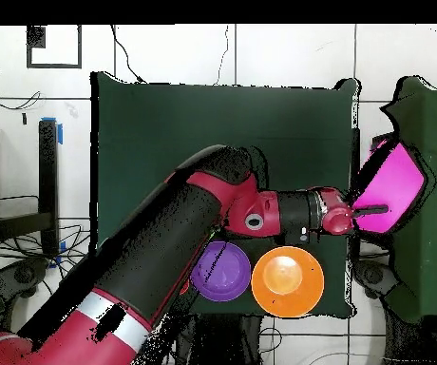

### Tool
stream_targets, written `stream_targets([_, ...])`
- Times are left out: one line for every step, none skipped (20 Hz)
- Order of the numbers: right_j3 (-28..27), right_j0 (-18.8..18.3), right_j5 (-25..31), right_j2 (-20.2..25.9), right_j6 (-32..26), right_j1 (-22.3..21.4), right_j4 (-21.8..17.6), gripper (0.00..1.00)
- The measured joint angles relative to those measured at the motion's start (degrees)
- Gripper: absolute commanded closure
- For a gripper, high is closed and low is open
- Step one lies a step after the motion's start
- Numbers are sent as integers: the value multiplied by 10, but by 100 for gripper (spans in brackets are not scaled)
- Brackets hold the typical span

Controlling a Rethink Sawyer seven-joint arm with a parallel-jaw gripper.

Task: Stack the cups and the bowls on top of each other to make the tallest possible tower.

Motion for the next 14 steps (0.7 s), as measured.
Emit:
stream_targets([-2,0,9,-2,5,6,6,100])
stream_targets([-4,0,16,-3,10,10,10,100])
stream_targets([-6,0,21,-4,16,15,15,100])
stream_targets([-7,0,26,-4,22,20,21,100])
stream_targets([-9,0,29,-4,32,27,32,100])
stream_targets([-9,0,29,-4,34,29,35,100])
stream_targets([-9,0,29,-4,35,30,37,100])
stream_targets([-9,0,29,-4,39,34,45,100])
stream_targets([-9,0,29,-4,39,36,49,100])
stream_targets([-10,0,29,-4,39,40,57,100])
stream_targets([-10,0,29,-4,39,43,62,100])
stream_targets([-11,0,29,-4,39,45,66,100])
stream_targets([-11,0,29,-4,39,47,69,100])
stream_targets([-12,0,29,-4,39,50,73,100])
